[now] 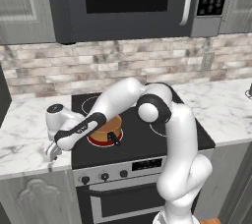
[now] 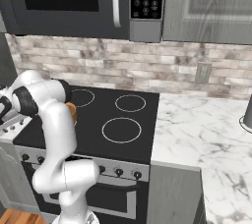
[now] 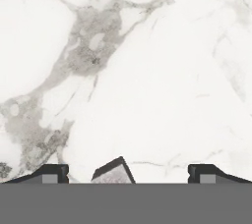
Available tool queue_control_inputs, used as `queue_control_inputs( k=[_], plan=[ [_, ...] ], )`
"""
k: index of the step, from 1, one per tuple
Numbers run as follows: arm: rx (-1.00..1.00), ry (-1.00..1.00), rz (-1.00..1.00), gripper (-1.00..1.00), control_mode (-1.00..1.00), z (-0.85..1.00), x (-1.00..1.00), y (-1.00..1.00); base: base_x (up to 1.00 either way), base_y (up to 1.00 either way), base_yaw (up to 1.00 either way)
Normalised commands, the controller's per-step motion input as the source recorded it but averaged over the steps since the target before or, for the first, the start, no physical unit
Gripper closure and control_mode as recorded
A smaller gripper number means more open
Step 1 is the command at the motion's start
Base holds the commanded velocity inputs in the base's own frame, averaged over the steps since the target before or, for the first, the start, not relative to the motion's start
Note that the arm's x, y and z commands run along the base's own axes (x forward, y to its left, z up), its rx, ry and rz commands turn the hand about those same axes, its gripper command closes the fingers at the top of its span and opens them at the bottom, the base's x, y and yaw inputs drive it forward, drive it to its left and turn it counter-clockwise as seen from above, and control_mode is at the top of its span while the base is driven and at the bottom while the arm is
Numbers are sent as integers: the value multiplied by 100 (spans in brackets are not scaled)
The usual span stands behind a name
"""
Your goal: Pick up the sugar cube(s) and place them in the saucepan with hot chocolate.
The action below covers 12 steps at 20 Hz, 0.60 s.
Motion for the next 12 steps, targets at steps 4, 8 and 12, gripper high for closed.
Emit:
queue_control_inputs(
  k=[4,8,12],
  plan=[
    [0,0,0,-100,-100,-26,-14,0,0,0,0],
    [0,0,0,-100,-100,-33,-7,0,0,0,0],
    [0,0,0,-100,-100,-45,-1,-5,0,0,0]
  ],
)
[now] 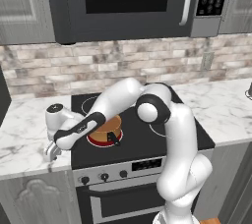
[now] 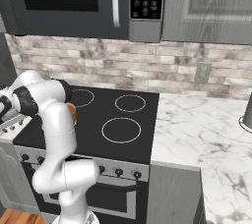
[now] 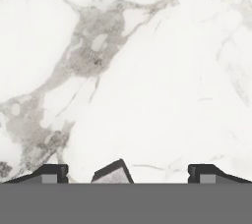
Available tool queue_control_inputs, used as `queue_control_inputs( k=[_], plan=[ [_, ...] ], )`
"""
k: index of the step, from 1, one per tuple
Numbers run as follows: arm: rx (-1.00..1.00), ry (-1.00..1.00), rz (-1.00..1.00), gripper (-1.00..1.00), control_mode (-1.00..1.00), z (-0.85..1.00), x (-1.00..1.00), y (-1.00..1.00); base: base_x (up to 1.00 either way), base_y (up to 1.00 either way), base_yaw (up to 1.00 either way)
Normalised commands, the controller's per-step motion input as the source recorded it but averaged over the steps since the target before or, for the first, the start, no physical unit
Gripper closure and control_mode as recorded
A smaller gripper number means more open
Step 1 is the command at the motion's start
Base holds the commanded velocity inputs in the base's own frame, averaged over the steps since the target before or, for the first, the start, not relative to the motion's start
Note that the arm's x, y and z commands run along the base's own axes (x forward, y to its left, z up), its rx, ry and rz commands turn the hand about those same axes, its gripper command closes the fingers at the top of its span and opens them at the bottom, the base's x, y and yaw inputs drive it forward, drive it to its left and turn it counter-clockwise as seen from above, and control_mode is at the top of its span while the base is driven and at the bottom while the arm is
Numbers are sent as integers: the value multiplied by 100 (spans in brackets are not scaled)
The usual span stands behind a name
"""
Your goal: Pick up the sugar cube(s) and place them in the saucepan with hot chocolate.
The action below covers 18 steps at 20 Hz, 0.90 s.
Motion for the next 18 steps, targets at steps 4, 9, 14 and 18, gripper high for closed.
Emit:
queue_control_inputs(
  k=[4,9,14,18],
  plan=[
    [0,0,0,-100,-100,-23,-6,0,0,0,0],
    [0,0,0,-100,-100,-13,0,0,0,0,0],
    [0,0,0,100,-100,-13,0,0,0,0,0],
    [0,0,0,100,-100,-8,0,0,0,0,0]
  ],
)
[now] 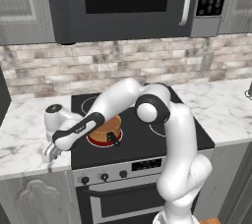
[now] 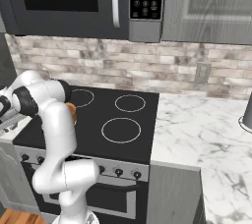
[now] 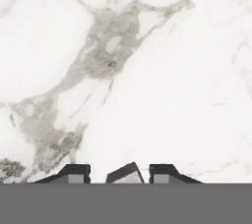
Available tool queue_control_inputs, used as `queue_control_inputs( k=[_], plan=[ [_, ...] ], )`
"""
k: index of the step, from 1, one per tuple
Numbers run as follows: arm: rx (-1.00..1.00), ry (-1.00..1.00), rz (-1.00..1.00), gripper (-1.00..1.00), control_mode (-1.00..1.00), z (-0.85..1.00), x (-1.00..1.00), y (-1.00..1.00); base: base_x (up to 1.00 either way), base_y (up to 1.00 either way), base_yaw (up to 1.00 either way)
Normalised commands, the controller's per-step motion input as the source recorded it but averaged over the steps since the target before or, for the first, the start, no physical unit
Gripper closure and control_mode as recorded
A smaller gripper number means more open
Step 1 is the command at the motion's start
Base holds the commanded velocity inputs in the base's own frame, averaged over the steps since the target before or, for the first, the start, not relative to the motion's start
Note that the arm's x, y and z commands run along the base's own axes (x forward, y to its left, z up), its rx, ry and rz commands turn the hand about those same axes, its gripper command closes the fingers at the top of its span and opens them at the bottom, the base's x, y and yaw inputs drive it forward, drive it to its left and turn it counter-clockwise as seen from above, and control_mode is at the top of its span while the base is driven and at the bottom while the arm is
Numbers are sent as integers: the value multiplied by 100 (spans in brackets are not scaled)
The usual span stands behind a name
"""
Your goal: Pick up the sugar cube(s) and place them in the saucepan with hot chocolate.
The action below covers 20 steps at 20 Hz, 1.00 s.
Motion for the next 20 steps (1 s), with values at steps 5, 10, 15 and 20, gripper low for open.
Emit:
queue_control_inputs(
  k=[5,10,15,20],
  plan=[
    [0,0,0,100,-100,-7,-1,0,0,0,0],
    [0,0,0,100,-100,-3,-1,0,0,0,0],
    [0,0,0,100,-100,0,-28,0,0,0,0],
    [0,-6,0,100,-100,17,-80,0,0,0,0]
  ],
)
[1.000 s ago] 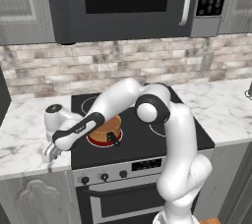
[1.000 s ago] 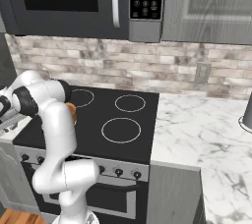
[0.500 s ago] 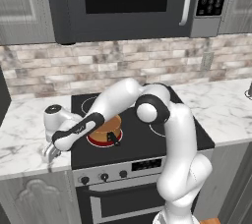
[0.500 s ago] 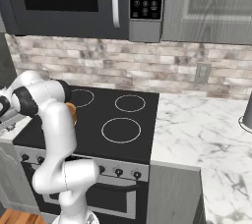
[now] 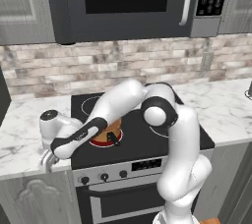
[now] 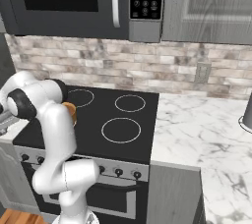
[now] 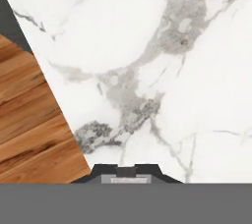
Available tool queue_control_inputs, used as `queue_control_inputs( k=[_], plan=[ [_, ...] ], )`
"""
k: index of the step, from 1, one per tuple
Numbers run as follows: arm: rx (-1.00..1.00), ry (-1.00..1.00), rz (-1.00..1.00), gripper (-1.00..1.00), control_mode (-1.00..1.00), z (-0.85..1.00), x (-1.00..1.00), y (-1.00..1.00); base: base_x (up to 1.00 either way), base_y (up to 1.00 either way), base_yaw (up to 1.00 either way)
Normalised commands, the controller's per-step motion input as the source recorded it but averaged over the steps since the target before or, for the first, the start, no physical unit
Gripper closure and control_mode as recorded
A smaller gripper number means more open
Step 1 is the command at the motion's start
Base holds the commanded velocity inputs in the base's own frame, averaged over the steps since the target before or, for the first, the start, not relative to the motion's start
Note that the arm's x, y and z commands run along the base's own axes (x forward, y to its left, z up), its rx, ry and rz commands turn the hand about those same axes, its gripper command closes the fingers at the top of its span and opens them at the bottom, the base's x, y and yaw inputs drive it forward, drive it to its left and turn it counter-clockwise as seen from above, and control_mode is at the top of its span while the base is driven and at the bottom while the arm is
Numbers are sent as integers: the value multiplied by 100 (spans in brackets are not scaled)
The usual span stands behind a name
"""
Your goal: Pick up the sugar cube(s) and place them in the saucepan with hot chocolate.
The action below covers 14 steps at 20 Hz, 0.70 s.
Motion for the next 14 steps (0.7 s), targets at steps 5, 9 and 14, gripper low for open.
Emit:
queue_control_inputs(
  k=[5,9,14],
  plan=[
    [1,-6,0,100,-100,43,-53,0,0,0,0],
    [2,-7,0,100,-100,58,-30,0,0,0,0],
    [3,-5,0,100,-100,59,-20,-4,0,0,0]
  ],
)
